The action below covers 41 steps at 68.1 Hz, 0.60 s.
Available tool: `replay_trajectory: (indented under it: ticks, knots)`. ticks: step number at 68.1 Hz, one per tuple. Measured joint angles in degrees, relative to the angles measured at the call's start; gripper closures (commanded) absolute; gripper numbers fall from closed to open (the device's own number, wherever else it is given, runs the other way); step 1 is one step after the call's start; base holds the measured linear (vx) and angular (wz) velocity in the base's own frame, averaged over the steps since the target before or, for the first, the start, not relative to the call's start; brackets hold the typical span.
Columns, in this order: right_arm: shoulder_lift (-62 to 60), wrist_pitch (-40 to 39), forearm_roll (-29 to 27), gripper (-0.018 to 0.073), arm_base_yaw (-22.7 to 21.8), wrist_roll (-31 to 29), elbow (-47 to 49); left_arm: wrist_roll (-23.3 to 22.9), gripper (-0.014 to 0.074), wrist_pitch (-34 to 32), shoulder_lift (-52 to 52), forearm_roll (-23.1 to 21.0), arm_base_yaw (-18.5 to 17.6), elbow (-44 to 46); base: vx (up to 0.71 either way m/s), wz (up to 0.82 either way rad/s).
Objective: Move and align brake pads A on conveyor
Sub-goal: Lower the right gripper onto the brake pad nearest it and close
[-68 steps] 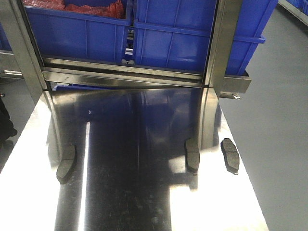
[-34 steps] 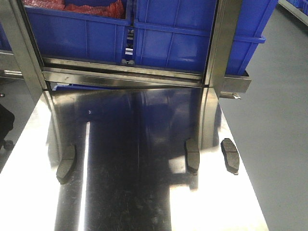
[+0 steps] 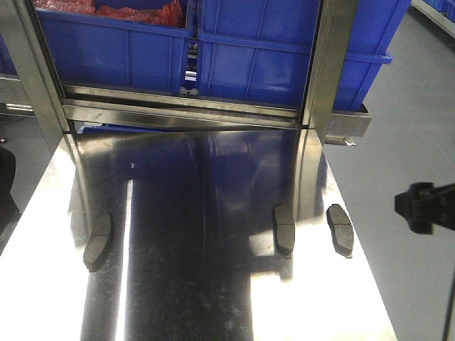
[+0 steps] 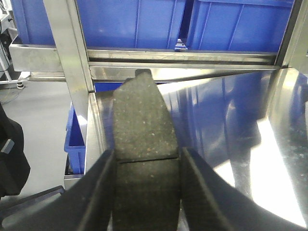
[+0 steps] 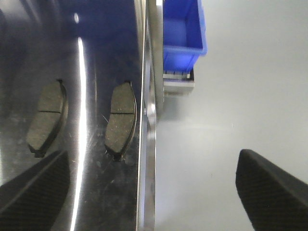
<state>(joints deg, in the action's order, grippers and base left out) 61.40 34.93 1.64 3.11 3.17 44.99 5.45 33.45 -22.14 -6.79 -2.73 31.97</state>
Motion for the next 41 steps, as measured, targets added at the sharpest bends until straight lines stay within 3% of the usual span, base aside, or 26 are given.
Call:
replay_trajectory:
  ticks: [19, 41]
  knots:
    - [20.6, 6.6, -0.3, -0.0085, 6.7, 3.6, 13.0, 0.0, 0.0524, 0.0, 0.0, 0.0, 0.0, 0.0, 0.00, 0.00]
    - [38.8, 12.8, -0.5, -0.0071, 7.3, 5.1, 24.9, 0.0, 0.0524, 0.0, 0.0, 0.0, 0.0, 0.0, 0.00, 0.00]
